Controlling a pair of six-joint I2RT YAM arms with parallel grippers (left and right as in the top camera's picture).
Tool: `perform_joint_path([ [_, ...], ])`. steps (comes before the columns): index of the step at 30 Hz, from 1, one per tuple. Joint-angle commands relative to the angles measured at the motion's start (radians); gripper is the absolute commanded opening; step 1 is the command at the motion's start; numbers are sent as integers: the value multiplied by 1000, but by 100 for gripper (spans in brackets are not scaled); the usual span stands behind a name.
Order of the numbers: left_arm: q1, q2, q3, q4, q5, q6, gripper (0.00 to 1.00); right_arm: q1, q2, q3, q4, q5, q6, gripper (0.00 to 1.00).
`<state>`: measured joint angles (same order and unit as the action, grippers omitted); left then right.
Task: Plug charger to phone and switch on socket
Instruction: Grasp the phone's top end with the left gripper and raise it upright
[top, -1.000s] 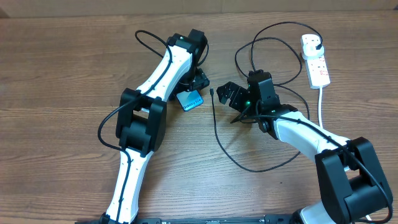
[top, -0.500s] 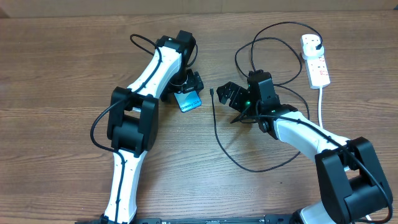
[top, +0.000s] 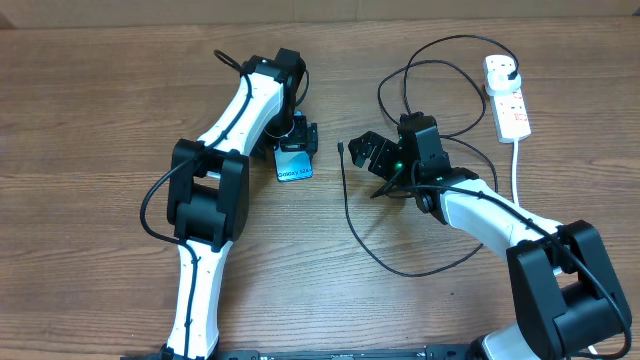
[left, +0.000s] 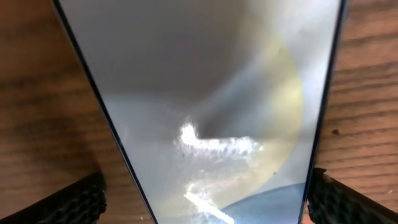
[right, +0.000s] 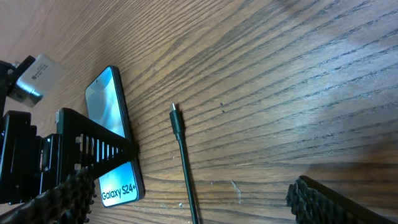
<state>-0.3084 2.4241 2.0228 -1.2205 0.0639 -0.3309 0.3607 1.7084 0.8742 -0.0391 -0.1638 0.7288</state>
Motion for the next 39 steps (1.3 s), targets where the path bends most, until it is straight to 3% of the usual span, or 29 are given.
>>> perform_joint_path([
  [1,13,56,-40,58,37,72,99,-3,-18,16,4,14,-1,100],
  [7,13,56,-40,129,168,35,98,-3,-18,16,6,14,-1,100],
  [10,13,56,-40,122,170,5,78,-3,-18,16,6,14,-1,100],
  [12,13,56,-40,105,160,-34,72,-3,-18,16,6,14,-1,100],
  [16,13,56,-40,66,108,-145,77,-3,-18,16,6,14,-1,100],
  [19,13,56,-40,55,105,-156,78,-3,-18,16,6,14,-1,100],
  [27,12,55,-40,75,103,-126,82,-3,-18,16,6,14,-1,100],
  [39,-33,55,-37,88,-52,-47,88,-3,-18,16,7,14,-1,100],
])
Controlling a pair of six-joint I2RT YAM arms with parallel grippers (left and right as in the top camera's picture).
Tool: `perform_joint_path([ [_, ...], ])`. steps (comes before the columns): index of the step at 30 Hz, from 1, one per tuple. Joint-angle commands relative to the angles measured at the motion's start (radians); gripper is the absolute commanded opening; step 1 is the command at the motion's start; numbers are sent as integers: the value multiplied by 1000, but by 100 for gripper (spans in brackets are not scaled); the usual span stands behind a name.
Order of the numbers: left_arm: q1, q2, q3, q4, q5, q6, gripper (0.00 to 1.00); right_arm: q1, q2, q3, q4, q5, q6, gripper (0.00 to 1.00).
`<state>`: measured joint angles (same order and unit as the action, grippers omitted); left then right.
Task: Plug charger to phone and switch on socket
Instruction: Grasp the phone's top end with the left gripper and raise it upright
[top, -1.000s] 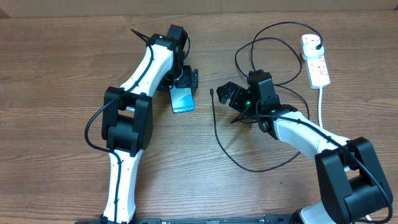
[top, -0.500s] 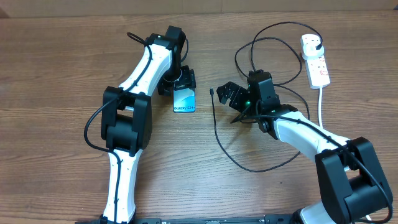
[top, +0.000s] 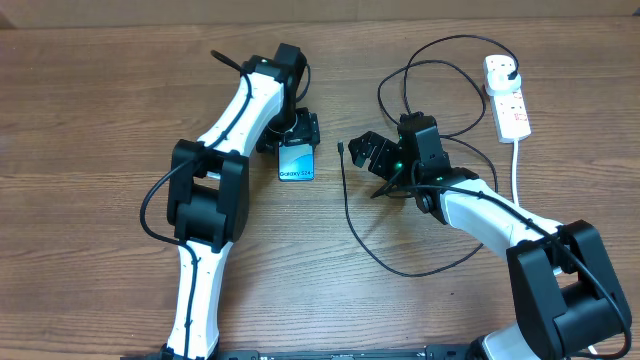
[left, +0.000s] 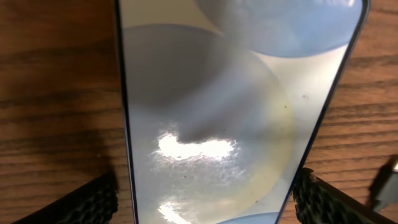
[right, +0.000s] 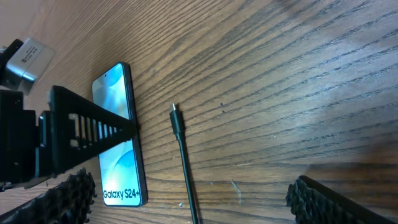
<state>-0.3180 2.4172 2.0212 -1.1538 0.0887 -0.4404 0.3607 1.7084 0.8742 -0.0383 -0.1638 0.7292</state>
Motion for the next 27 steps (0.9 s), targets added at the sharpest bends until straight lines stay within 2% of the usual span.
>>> perform_joint_path([
  [1,-32,63,-35,23,-101,73,89,-3,-18,16,6,14,-1,100],
  [6,-67,63,-39,23,-211,82,97,-3,-18,16,6,14,-1,100],
  [27,-75,63,-97,71,-188,-63,92,-3,-18,16,6,14,-1,100],
])
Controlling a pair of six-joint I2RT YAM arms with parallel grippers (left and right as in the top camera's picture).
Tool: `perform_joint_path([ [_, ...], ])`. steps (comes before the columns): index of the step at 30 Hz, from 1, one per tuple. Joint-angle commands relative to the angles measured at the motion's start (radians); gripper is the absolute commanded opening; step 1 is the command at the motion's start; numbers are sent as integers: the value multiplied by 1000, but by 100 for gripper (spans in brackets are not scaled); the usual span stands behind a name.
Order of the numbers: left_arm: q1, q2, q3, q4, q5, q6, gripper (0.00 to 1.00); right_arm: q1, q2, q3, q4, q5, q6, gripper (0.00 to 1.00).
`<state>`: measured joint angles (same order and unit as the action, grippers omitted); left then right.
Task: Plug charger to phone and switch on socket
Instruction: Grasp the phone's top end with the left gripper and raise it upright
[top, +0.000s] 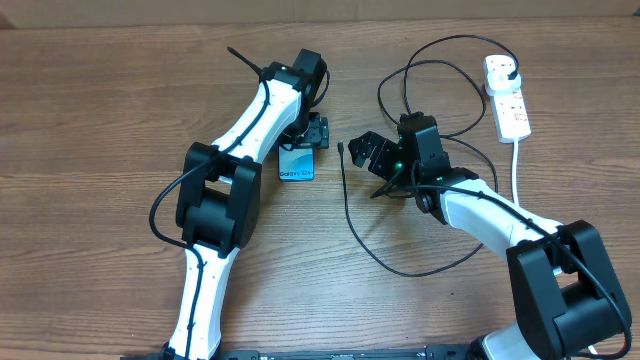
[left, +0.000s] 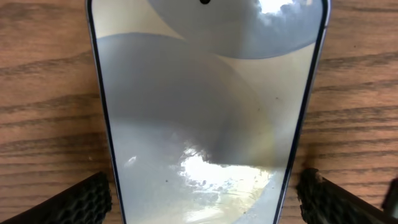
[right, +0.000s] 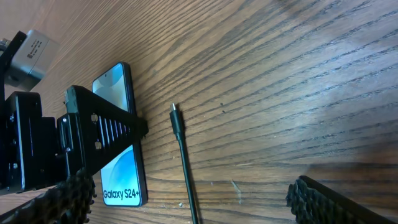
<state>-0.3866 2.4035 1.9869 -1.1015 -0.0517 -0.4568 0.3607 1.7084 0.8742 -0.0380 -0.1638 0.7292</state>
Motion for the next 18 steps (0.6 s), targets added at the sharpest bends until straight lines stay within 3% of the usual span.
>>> perform_joint_path([
  [1,-6,76,-67,24,-45,-46,92,-3,-18,16,5,14,-1,100],
  [18,-6,76,-88,44,-26,-45,88,-3,-18,16,5,14,-2,100],
])
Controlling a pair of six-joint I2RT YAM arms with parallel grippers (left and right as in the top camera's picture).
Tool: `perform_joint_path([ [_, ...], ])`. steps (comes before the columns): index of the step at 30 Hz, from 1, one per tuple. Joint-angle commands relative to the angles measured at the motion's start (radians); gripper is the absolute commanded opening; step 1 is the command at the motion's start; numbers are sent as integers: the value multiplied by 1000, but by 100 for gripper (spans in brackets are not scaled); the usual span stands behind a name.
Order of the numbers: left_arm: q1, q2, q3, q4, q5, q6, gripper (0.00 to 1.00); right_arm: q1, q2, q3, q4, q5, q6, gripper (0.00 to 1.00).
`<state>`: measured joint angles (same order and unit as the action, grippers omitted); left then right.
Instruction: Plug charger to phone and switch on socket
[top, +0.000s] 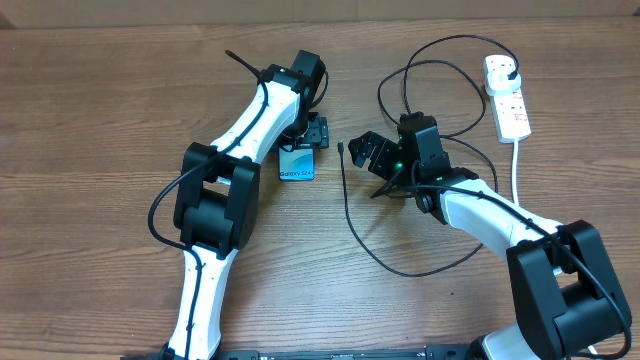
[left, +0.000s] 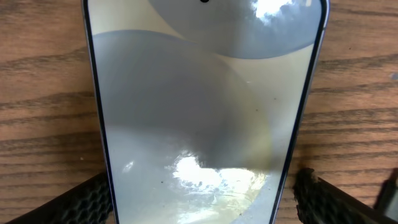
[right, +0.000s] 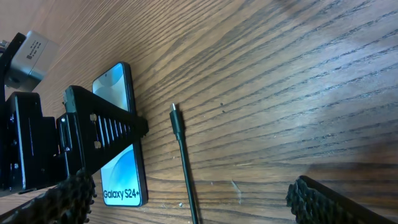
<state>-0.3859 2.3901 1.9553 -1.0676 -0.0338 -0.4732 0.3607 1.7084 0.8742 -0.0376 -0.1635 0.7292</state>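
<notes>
The phone (top: 297, 166), its screen lit with "Galaxy S24+", lies flat on the wooden table. My left gripper (top: 306, 135) stands over its top half. It is open, with one finger (left: 93, 199) beside each long edge of the phone (left: 199, 106). The charger cable's plug (right: 176, 118) lies loose on the wood just right of the phone (right: 121, 165). My right gripper (right: 199, 208) hovers open behind the plug (top: 342, 148), holding nothing. The white socket strip (top: 507, 105) is at the far right with a plug in it.
The black charger cable (top: 350, 220) loops across the table from the strip and under my right arm. A white lead (top: 516, 165) runs from the strip toward the front edge.
My left gripper sits very slightly closer over the phone. The phone, plug and right gripper have not moved.
The phone first lay tilted under my left gripper. By 1.5 s ago it lay straight, its bottom end toward the front edge. My left wrist then turned to line up with it. The right gripper stayed open by the plug throughout.
</notes>
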Motion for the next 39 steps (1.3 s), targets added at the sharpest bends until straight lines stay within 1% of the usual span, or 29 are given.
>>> perform_joint_path([
  [1,-7,90,-56,10,-43,-29,88,-3,-18,16,5,14,-1,100],
  [6,-7,90,-56,10,-43,-29,80,-3,-18,16,5,14,-2,100],
  [15,-7,90,-56,11,-43,-29,79,-3,-18,16,5,14,-2,100],
  [21,-7,90,-56,10,-43,-29,73,-3,-18,16,5,14,-1,100],
  [39,-6,90,-56,7,-44,-29,72,-3,-18,16,5,14,-2,100],
])
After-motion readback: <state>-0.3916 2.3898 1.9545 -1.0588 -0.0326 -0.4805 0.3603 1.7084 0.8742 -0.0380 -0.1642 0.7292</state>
